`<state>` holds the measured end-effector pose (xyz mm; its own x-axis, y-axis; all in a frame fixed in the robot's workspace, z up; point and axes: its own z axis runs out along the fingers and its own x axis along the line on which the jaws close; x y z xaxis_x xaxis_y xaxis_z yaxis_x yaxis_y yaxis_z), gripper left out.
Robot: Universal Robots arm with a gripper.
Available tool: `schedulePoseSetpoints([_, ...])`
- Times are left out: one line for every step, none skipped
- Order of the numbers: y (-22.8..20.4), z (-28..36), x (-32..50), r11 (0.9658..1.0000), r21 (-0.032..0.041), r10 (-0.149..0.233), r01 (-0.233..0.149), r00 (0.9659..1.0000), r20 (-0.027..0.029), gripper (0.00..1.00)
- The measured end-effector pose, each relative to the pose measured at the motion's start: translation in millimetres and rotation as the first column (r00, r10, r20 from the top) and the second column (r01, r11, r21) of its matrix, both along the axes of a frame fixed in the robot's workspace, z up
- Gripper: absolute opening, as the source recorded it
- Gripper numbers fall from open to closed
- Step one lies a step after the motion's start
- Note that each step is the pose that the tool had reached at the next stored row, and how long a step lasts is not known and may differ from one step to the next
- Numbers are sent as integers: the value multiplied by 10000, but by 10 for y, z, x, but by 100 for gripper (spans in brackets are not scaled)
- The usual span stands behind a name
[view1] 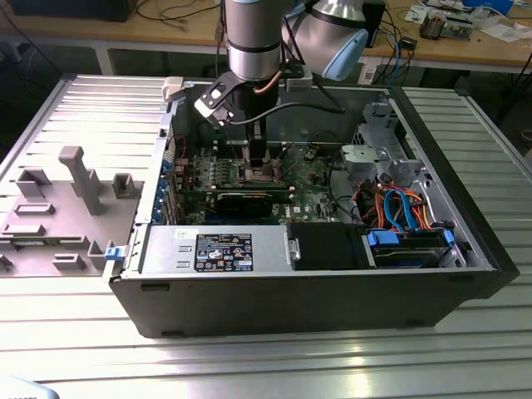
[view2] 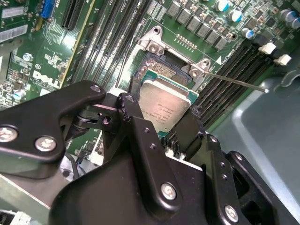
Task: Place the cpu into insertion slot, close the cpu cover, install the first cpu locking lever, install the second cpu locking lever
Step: 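Place the cpu into insertion slot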
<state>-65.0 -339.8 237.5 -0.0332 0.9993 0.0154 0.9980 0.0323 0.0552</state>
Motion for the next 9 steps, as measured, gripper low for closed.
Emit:
schedulePoseSetpoints([0, -61, 19, 10000, 0, 0, 0, 10000, -10, 55])
schedulePoseSetpoints([0, -78, 23, 10000, 1, 1, -1, 10000, -12, 55])
schedulePoseSetpoints([0, -91, 24, 10000, 0, 0, 0, 10000, -15, 55])
schedulePoseSetpoints([0, -119, 28, 10000, -1, 0, 0, 10000, -20, 55])
schedulePoseSetpoints([0, -154, 30, 10000, -1, -1, 1, 10000, -25, 55])
schedulePoseSetpoints([0, -180, 31, 10000, 1, -1, 1, 10000, -27, 55])
schedulePoseSetpoints([0, -196, 34, 10000, 0, 0, 0, 10000, -28, 55])
schedulePoseSetpoints([0, -212, 34, 10000, 0, 0, 0, 10000, -29, 55])
schedulePoseSetpoints([0, -234, 35, 10000, 0, -2, 2, 10000, -31, 55])
